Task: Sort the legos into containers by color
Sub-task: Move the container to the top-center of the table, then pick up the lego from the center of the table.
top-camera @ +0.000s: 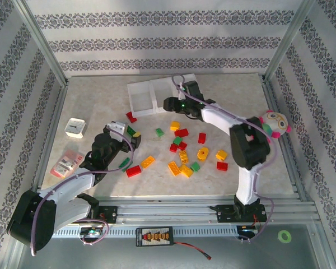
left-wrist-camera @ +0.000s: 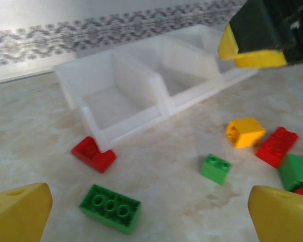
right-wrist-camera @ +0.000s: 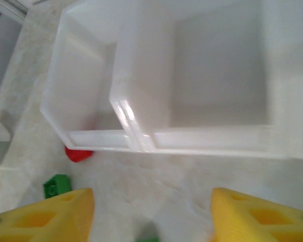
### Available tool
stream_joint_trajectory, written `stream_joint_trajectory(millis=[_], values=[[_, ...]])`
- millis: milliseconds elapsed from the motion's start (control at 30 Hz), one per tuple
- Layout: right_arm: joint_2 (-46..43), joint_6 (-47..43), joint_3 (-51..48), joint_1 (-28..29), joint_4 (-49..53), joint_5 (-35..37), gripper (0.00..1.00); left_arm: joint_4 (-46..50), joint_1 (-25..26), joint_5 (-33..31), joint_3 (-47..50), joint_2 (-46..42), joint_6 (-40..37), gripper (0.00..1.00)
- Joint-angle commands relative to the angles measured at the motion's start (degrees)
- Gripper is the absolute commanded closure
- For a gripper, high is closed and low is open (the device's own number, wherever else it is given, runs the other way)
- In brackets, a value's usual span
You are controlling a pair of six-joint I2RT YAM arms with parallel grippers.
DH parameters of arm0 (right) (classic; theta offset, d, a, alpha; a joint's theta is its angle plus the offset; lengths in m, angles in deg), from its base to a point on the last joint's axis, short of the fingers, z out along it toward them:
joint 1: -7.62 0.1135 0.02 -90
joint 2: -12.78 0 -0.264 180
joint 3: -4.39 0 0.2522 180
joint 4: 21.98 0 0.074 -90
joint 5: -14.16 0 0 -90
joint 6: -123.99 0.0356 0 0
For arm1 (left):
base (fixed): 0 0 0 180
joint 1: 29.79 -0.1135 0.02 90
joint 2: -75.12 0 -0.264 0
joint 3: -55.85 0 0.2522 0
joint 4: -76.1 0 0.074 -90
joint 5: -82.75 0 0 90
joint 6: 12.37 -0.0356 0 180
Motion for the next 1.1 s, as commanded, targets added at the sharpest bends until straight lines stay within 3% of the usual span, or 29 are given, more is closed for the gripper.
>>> stream_joint_trajectory(millis=[0, 167, 467, 733, 867, 1067], values=[[-8.66, -4.68, -8.73, 0.08, 2.99, 16.68, 0.26, -1.86, 1.47, 8.33, -0.95, -0.53, -3.77, 0.01], [-18.03, -3.89, -20.37, 0.51, 6.83, 23.6, 0.02, -4.4, 3.53, 10.92, -1.38, 1.69, -5.51, 0.01], [-17.22, 0.62, -25.94, 0.98, 11.12, 22.54, 0.02, -4.37, 6.15, 13.9, -2.61, 3.98, -9.36, 0.01], [-10.45, 3.68, -22.93, 0.48, 10.53, 20.22, 0.28, -2.89, 6.74, 12.36, -2.47, 2.82, -9.34, 0.01], [-9.46, 4.25, -22.37, 0.37, 10.18, 19.91, 0.53, -2.88, 6.68, 11.03, -1.67, 1.43, -9.26, 0.01], [-12.24, 3.16, -21.17, 0.84, 10.19, 20.65, 0.76, -2.2, 6.81, 8.13, -1.04, 1.08, -6.47, 0.01]])
